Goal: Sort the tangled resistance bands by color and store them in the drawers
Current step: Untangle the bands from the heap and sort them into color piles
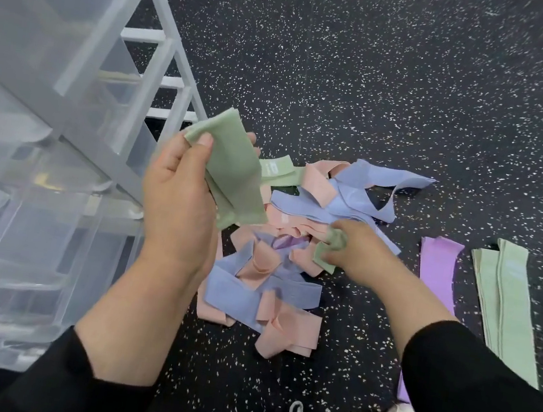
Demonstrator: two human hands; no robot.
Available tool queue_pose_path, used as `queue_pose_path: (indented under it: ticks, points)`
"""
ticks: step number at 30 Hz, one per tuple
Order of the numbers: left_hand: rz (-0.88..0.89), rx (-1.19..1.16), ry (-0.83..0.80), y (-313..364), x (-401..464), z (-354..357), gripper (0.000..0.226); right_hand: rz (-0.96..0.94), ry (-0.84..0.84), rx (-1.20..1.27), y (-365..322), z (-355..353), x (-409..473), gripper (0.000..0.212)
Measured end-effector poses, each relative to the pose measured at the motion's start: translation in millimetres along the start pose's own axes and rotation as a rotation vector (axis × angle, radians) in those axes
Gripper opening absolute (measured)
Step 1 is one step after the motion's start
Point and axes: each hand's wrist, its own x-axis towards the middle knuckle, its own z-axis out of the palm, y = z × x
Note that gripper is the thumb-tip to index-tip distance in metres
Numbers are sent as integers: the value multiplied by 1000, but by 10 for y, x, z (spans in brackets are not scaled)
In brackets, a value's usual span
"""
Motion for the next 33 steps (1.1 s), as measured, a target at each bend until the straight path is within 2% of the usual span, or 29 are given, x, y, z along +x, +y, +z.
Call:
queue_pose_path:
  ticks: [2, 4, 7, 12, 14, 17, 20, 22, 26, 33]
  points:
    - [-65, 27, 23, -25, -34, -21, 18, 32, 95, -120, 73, 102, 46, 68]
    - [-126, 60, 7, -76, -96, -53, 21, 65, 248, -187, 100, 120, 54, 58]
    - [-191, 113, -13, -157, -165, -105, 25, 72, 362, -116, 128, 96, 69, 48]
    - [-245, 160, -8, -229, -204, -138, 26, -29, 328, -171, 119, 101, 96, 50]
    - [-262, 160, -3, -248, -209, -142, 28, -73, 278, -262, 100, 111, 101, 42]
    - [-270, 159, -5, -259, -210, -151, 30, -39, 188, -358, 114, 125, 102, 23]
    - [-271, 168, -5, -268, -214, -170, 29, -11, 237, -323, 109, 122, 78, 18]
    - [-269, 176, -11, -265, -224, -182, 27, -76, 309, -253, 29, 78, 67, 16]
    - [-288, 129, 23, -222, -258, -197, 26, -337, 427, 24, -249, -153, -106, 8]
    - [-307, 14, 77, 76, -329, -179, 25, -408, 330, 608, -819, -554, -869, 13]
